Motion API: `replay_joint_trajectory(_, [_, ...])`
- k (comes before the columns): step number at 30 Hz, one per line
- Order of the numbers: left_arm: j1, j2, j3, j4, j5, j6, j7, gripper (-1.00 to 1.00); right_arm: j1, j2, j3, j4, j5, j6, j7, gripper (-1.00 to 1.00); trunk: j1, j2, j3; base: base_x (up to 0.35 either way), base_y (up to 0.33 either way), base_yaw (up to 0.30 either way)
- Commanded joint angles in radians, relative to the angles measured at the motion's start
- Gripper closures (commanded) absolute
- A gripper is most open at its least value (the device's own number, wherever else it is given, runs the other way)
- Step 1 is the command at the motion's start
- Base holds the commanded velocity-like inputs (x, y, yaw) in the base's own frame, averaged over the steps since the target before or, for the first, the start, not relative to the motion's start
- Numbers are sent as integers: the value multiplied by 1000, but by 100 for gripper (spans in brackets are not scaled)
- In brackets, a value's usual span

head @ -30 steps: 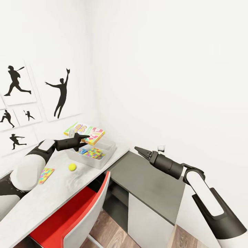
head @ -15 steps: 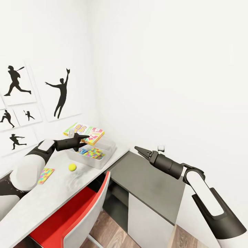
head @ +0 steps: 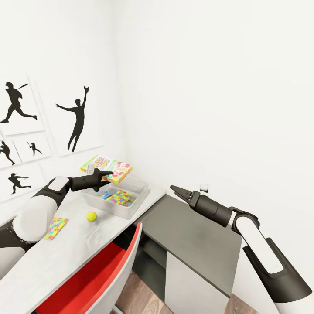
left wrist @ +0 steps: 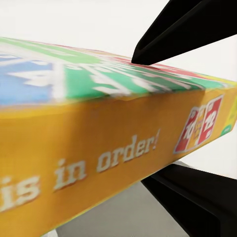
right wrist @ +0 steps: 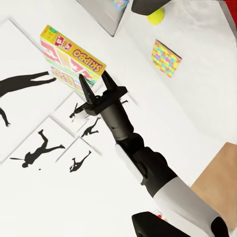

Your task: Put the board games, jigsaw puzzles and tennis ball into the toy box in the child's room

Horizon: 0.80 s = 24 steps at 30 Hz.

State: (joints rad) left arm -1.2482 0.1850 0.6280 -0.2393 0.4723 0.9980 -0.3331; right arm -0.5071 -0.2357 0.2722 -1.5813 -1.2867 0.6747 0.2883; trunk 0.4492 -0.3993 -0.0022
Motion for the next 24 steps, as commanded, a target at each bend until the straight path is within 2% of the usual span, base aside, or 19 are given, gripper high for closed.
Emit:
replay_joint_trajectory(1, [0, -1, 7, 0, -9, 4, -6, 100, -1, 0, 1, 0, -1, 2, 2, -100, 1, -1, 0, 219, 92, 0])
replay_joint_trajectory(12, [0, -2, 7, 0, -9, 4, -6, 100, -1, 0, 1, 1, -1, 3, 0, -100, 1, -1, 0, 142, 41, 0])
replay_joint_trajectory(24, [0, 2, 7, 0, -11, 4, -6, 100, -1, 0, 1, 1, -1, 2, 1, -100, 1, -1, 0, 65, 16, 0])
